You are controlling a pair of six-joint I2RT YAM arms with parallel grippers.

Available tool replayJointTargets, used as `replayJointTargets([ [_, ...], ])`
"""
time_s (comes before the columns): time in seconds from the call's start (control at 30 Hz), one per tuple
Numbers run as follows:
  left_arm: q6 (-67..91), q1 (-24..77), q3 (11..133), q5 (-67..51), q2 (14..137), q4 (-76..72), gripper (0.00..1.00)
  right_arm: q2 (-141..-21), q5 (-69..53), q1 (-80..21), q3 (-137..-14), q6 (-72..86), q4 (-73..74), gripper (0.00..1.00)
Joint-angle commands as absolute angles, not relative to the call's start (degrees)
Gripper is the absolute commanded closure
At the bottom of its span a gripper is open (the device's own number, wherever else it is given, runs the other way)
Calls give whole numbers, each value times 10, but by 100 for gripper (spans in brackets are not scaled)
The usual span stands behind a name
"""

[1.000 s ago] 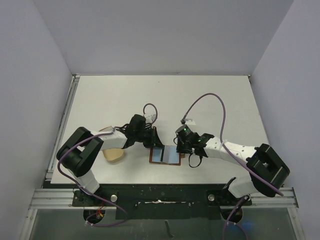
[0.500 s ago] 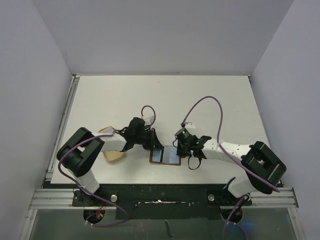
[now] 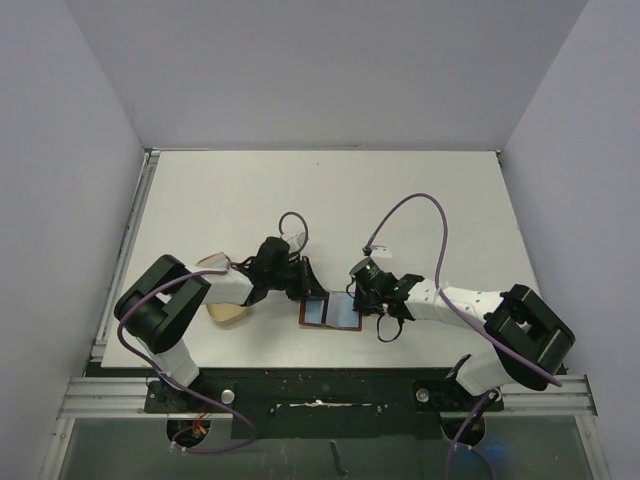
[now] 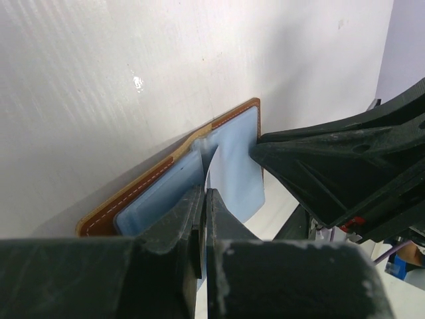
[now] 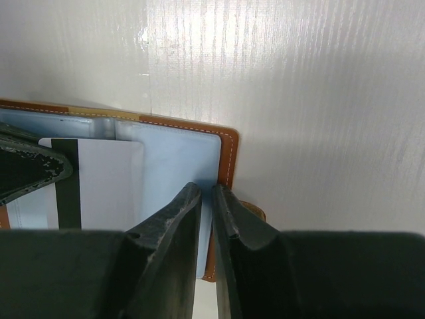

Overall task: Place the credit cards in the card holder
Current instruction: Insert the credit card into the card holder.

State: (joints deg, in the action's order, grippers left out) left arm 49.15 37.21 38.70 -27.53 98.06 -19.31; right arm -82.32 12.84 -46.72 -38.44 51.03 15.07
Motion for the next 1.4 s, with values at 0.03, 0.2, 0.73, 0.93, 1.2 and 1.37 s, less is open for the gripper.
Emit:
replayJointTargets([
  [0.03, 476, 378, 387, -233, 978, -203, 100, -815, 130, -477, -374, 519, 157, 84],
  [0.2, 483, 383, 379, -220, 974, -221, 100, -812, 132, -480, -375, 523, 157, 83],
  [0.73, 520, 401, 338, -170, 964, -277, 100, -797, 150, -503, -362, 562, 158, 83],
  [0.93, 526, 411, 333, -149, 962, -285, 100, -791, 152, -517, -354, 586, 161, 83],
  [1.2, 520, 420, 333, -128, 953, -276, 100, -753, 160, -533, -371, 615, 200, 80],
  [1.37, 515, 421, 329, -118, 940, -274, 100, -746, 173, -534, -372, 628, 219, 79],
])
